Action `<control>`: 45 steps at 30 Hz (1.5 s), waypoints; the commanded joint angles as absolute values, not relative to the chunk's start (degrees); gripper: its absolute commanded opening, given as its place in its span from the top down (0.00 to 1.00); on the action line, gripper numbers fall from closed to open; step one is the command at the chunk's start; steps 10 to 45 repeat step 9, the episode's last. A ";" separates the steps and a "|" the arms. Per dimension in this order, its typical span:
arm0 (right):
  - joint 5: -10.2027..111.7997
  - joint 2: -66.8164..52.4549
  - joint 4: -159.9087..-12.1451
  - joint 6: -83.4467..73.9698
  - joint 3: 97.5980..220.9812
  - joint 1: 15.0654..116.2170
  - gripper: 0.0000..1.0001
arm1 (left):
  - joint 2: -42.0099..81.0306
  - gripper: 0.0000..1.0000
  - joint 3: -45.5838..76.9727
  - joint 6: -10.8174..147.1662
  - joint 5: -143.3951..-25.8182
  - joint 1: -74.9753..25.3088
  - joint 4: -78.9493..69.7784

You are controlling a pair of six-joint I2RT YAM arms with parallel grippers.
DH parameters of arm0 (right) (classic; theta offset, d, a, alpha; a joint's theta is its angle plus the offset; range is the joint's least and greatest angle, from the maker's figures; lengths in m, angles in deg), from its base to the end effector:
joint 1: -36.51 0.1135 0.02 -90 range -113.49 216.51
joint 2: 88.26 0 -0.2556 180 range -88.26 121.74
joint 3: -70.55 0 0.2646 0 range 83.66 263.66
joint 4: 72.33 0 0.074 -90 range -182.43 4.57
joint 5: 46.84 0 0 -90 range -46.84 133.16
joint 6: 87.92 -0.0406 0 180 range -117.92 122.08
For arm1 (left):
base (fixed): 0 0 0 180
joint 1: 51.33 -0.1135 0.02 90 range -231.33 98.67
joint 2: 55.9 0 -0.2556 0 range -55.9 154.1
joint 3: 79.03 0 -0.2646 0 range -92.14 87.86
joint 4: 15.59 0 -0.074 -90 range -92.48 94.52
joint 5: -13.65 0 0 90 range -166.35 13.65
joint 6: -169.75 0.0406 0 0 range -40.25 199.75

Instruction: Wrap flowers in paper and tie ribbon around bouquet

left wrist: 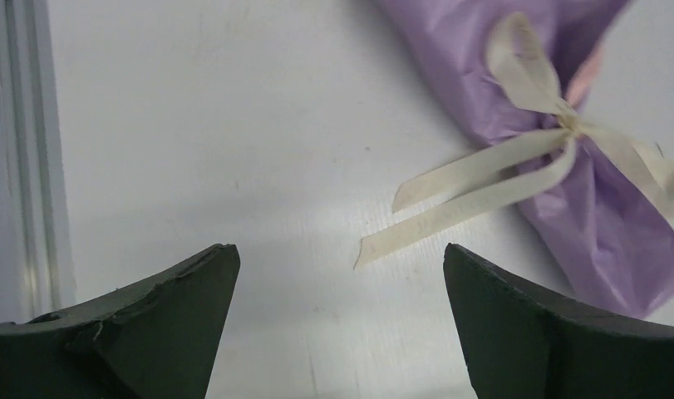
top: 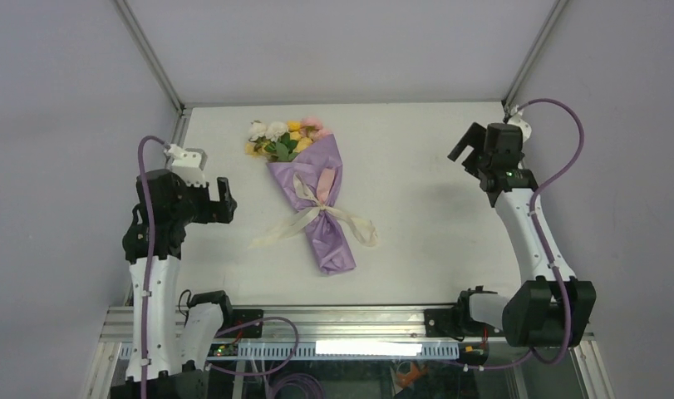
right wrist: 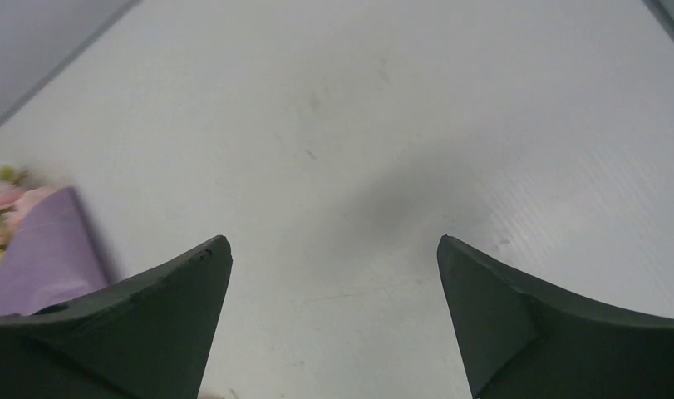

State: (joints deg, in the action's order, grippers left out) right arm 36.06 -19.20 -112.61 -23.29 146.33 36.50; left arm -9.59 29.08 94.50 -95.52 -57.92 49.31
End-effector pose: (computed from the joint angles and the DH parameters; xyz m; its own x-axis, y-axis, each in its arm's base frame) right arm 0.2867 -0.0051 0.3200 -0.4553 0.4253 -0.7822 0.3301 0.8966 0.2953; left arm 0.1694 0.0062 0.3414 -0.5721 0.1760 -0.8011 0.2995 0.9541 -0.0043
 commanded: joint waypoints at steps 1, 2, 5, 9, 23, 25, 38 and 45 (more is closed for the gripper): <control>19.38 -20.55 -108.54 -26.75 140.31 36.69 0.01 | -12.07 0.01 38.30 69.44 -79.33 -63.67 40.16; 19.08 -21.12 -108.07 -26.53 138.75 36.69 0.01 | -12.20 0.01 39.95 67.48 -77.50 -64.37 39.15; 18.40 -23.01 -104.70 -26.99 133.80 36.71 0.01 | -12.86 0.01 45.01 66.57 -76.67 -65.98 35.71; 17.99 -25.26 -101.33 -27.66 129.42 36.69 0.01 | -15.22 0.01 48.59 69.22 -73.78 -66.31 33.30; 17.99 -25.26 -101.33 -27.66 129.42 36.69 0.01 | -15.22 0.01 48.59 69.22 -73.78 -66.31 33.30; 17.99 -25.26 -101.33 -27.66 129.42 36.69 0.01 | -15.22 0.01 48.59 69.22 -73.78 -66.31 33.30; 17.99 -25.26 -101.33 -27.66 129.42 36.69 0.01 | -15.22 0.01 48.59 69.22 -73.78 -66.31 33.30; 17.99 -25.26 -101.33 -27.66 129.42 36.69 0.01 | -15.22 0.01 48.59 69.22 -73.78 -66.31 33.30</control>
